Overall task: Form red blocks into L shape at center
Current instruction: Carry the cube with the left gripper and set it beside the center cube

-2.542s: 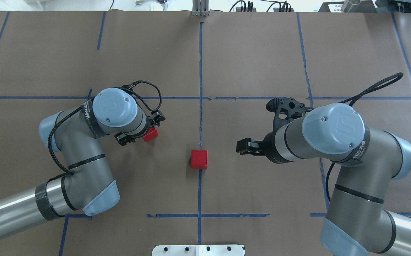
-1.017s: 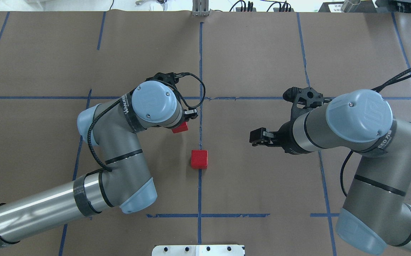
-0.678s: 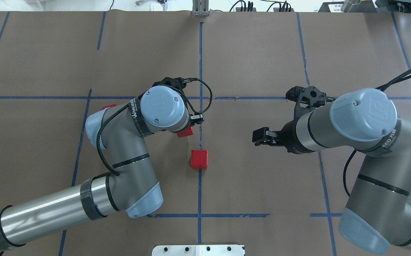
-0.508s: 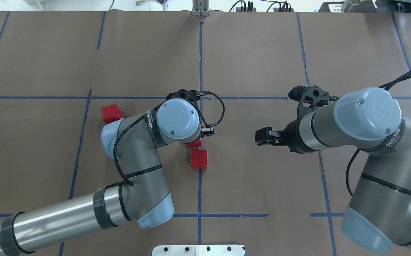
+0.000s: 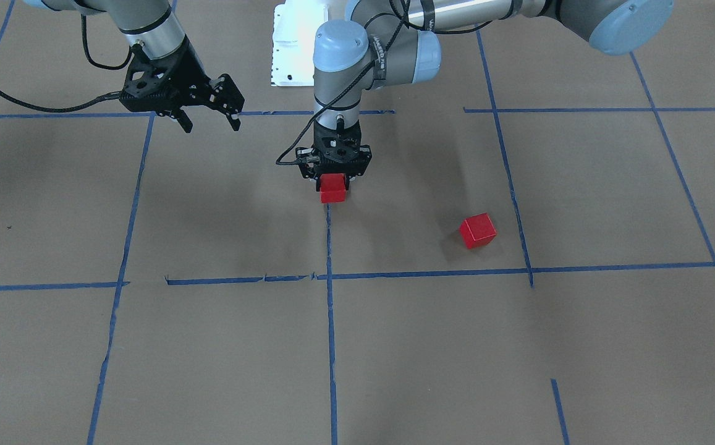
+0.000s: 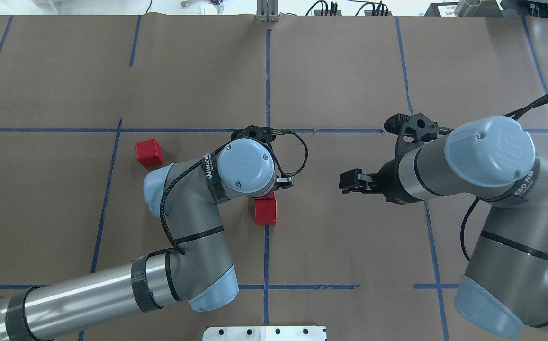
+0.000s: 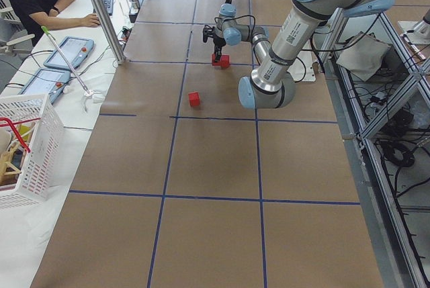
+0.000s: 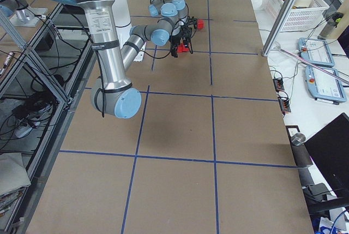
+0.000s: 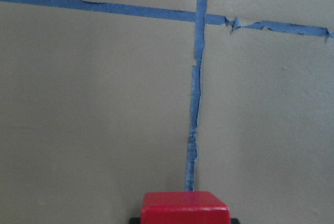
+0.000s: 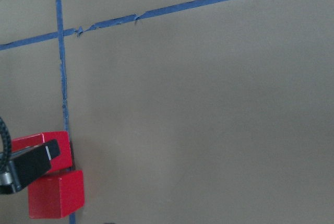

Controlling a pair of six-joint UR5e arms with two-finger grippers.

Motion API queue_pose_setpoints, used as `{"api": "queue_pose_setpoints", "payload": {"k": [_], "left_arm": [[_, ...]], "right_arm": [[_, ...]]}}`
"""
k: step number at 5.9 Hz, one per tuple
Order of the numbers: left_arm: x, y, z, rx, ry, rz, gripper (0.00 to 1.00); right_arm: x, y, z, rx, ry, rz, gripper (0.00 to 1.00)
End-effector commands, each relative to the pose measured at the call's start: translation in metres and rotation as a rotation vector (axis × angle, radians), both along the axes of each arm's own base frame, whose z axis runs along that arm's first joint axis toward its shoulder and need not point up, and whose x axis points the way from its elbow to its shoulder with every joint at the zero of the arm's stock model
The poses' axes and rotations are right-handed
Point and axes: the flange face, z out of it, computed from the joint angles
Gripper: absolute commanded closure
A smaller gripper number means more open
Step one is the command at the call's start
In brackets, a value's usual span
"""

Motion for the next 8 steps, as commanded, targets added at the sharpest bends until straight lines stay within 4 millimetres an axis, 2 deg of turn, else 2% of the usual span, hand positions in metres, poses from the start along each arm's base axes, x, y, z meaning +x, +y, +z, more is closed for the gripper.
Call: {"api": "queue_pose_setpoints", "payload": {"k": [1,8], "left_arm": [[0.0029,0.0032,0.0021,0.001,-0.003,0.006,0.94],[0.0056,0.0044,0.0014,0.020,-0.004,0.021,0.88]], "right_arm": [[-0.0003,-0.0002,0.0020,-0.003,0.004,0.001,0.00],[-0.0006,-0.0005,0.0027,-0.002,0.006,0.001,0.00]]}}
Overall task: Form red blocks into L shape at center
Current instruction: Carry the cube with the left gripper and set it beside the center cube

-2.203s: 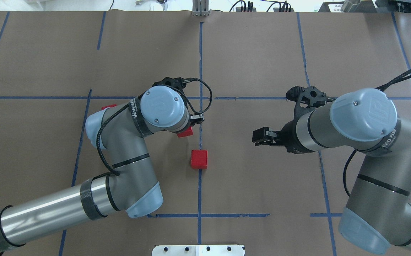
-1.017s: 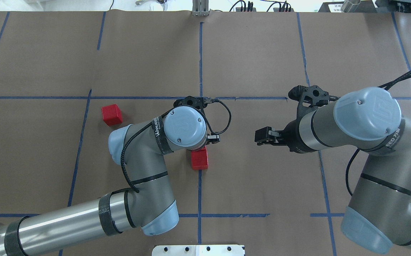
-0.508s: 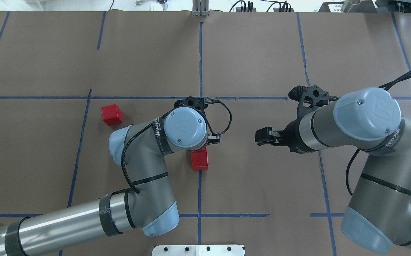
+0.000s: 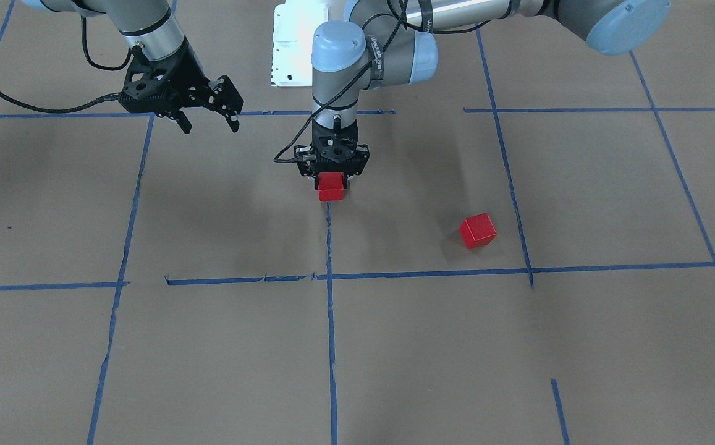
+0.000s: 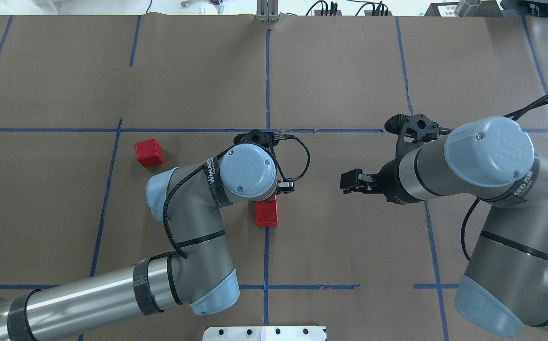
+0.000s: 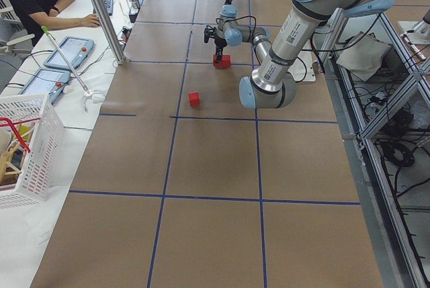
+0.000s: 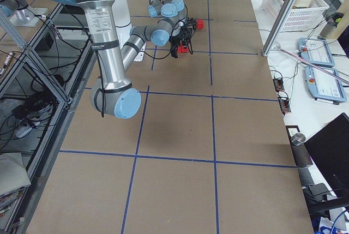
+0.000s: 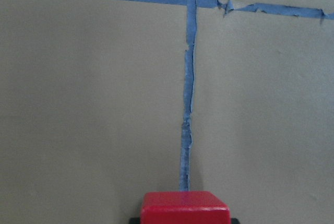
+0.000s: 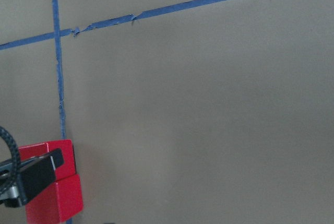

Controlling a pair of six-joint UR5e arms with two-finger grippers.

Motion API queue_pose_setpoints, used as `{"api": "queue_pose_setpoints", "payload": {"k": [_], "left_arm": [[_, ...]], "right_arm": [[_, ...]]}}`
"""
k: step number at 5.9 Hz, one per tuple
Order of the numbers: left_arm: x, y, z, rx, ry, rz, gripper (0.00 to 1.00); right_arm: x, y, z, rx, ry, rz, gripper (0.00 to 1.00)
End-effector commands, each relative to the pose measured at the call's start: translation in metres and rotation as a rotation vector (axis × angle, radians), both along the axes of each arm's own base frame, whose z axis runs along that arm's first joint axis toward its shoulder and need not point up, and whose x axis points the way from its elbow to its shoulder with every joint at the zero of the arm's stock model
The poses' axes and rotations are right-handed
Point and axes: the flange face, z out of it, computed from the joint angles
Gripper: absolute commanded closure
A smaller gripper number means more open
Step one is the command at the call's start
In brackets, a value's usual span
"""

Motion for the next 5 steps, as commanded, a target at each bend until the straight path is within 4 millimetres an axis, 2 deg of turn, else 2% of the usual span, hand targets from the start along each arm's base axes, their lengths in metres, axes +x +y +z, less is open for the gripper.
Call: {"api": "queue_pose_setpoints", "payload": {"k": [1,3,4,5], "left_arm": [[0.0002,0.0000,-0.0010,0.004,0.000,0.001,0.83],[0.0021,0.0030,-0.0010,0.002,0.001,0.006,0.69],[0.0053,0.0072,0.0008,0.002,-0.003,0.009,0.17],[0.0064,0.0089,0.0006,0.003,-0.002,0.009,0.00]], "right_arm": [[-0.0004,-0.0003,0.0006,0.000,0.001,0.000,0.00],[-0.0004,-0.0003,0.0006,-0.001,0.001,0.000,0.00],[-0.0012,0.0000,0.0020,-0.002,0.004,0.000,0.00],[-0.0019,-0.0006,0.0033,-0.003,0.007,0.001,0.00]]}}
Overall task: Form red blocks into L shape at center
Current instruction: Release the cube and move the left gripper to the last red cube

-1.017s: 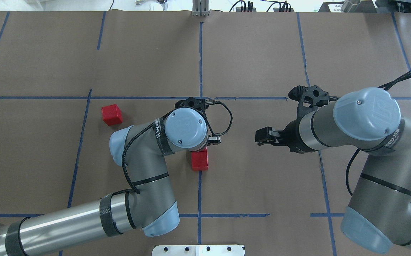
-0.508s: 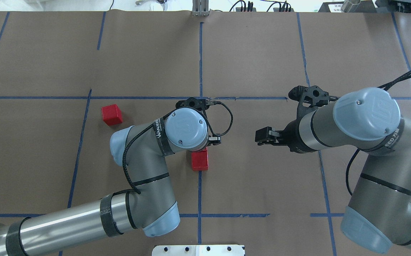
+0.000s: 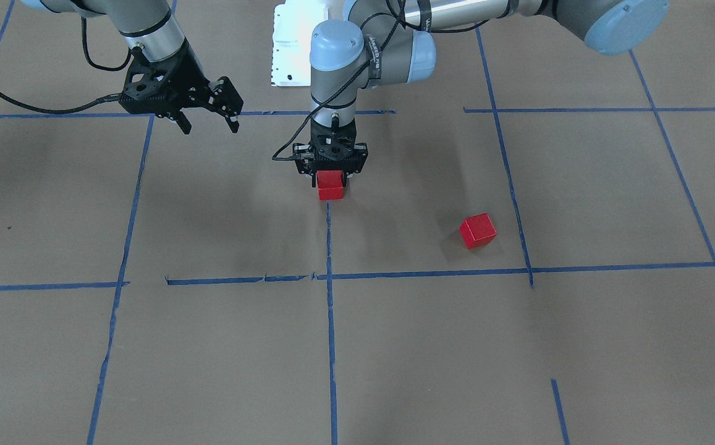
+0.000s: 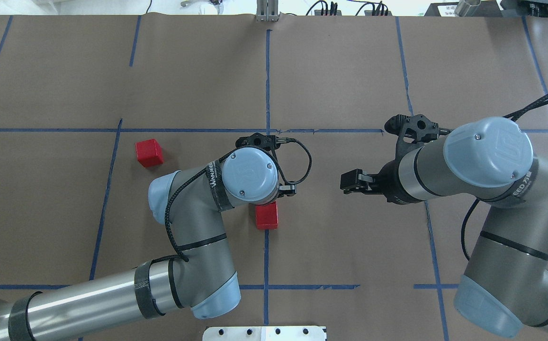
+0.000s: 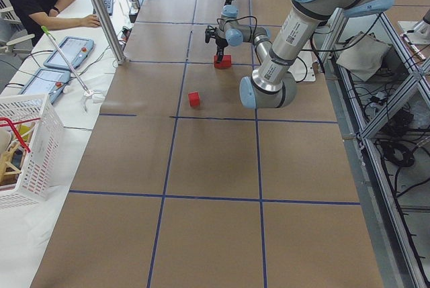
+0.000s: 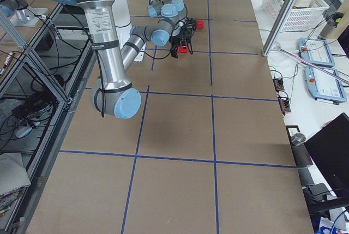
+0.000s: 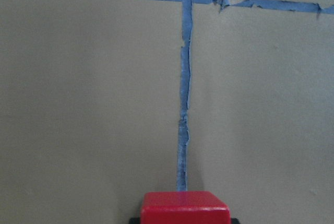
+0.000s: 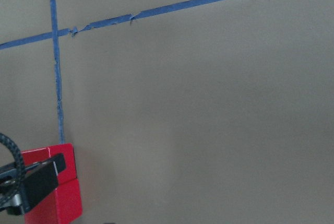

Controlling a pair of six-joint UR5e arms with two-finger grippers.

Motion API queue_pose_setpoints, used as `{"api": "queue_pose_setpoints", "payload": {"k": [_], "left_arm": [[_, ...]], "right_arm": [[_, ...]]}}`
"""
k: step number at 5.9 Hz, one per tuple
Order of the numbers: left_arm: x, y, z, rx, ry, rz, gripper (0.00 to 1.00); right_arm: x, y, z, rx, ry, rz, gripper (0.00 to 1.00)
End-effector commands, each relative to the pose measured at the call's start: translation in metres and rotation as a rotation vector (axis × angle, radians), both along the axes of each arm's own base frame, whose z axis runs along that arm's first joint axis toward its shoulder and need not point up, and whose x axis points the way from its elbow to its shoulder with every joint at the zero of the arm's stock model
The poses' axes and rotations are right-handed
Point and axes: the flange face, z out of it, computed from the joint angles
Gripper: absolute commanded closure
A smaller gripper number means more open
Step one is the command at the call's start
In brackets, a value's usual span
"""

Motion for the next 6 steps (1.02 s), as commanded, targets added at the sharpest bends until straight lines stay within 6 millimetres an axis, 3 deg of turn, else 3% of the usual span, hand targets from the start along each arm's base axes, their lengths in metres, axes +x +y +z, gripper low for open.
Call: {"api": "queue_pose_setpoints", "payload": {"k": [1,3,4,5,6], "left_arm": [[0.002,0.003,-0.001,0.000,0.001,-0.001,0.00],[-0.006,0.000,-0.015,0.015,0.055,-0.011,0.00],[-0.019,-0.018,-0.013,0.013,0.052,-0.035,0.00],[-0.035,-0.034,-0.003,0.015,0.042,-0.060,0.00],[-0.054,-0.052,0.020,0.005,0.024,-0.088,0.00]], "right_arm": [[0.000,-0.001,0.001,0.000,0.002,0.002,0.00],[0.001,0.000,-0.001,0.002,-0.002,0.002,0.00],[0.002,0.000,-0.003,0.003,-0.005,0.001,0.00],[0.002,0.000,-0.003,0.005,-0.004,0.003,0.00],[0.003,0.001,-0.005,0.006,-0.010,0.003,0.00]]}}
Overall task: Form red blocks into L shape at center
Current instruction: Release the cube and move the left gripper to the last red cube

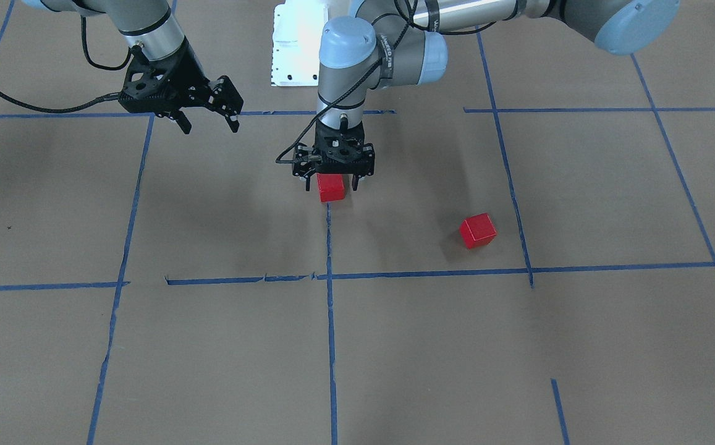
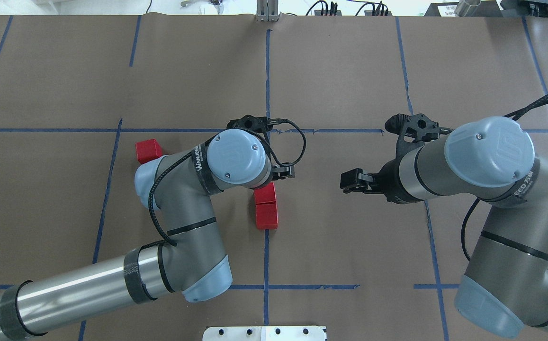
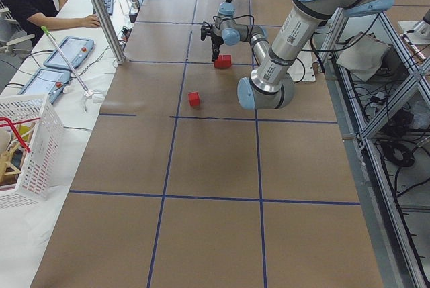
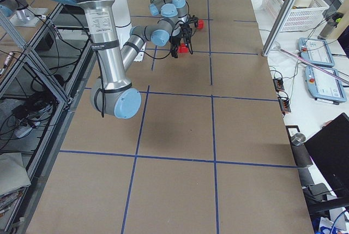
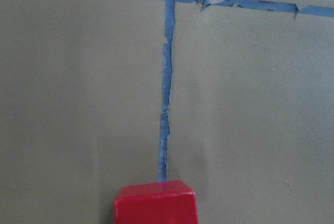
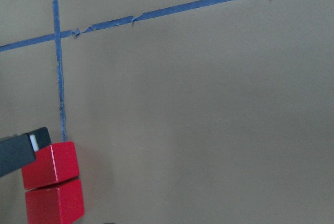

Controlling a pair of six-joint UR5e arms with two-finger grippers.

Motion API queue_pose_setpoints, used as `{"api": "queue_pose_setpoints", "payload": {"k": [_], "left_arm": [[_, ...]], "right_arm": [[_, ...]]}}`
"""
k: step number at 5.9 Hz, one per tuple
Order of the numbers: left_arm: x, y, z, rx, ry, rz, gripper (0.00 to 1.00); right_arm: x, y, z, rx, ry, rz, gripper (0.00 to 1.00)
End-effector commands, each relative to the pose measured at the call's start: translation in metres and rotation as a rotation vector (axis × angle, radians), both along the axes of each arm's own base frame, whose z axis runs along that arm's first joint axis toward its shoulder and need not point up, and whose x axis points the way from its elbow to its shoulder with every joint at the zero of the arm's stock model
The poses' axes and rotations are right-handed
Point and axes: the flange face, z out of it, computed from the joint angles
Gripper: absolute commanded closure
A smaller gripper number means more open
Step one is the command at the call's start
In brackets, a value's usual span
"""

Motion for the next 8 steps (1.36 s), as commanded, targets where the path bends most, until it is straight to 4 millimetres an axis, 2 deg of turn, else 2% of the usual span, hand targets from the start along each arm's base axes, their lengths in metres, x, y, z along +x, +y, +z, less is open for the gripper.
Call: {"api": "queue_pose_setpoints", "payload": {"k": [1,2,3,4,5,6,8], "left_arm": [[-0.048,-0.039,0.035,-0.039,-0.014,-0.053,0.00],[-0.080,-0.064,0.047,-0.053,-0.015,-0.113,0.00],[-0.109,-0.079,0.070,-0.106,-0.014,-0.188,0.00],[-0.132,-0.087,0.091,-0.136,-0.022,-0.224,0.00],[-0.164,-0.093,0.118,-0.194,-0.010,-0.243,0.00],[-0.170,-0.089,0.145,-0.223,-0.039,-0.241,0.00],[-0.172,-0.085,0.165,-0.236,-0.067,-0.236,0.00]], "right_arm": [[0.002,0.001,-0.002,0.002,-0.004,0.001,0.00],[0.002,0.001,-0.002,0.002,-0.004,0.001,0.00],[0.002,0.001,-0.002,0.002,-0.005,0.004,0.00],[0.002,0.001,-0.002,0.003,-0.004,0.007,0.00],[0.002,0.001,-0.003,0.002,-0.006,0.008,0.00],[0.002,0.001,-0.004,0.005,-0.006,0.009,0.00],[0.001,0.001,-0.003,0.002,-0.005,0.010,0.00]]}}
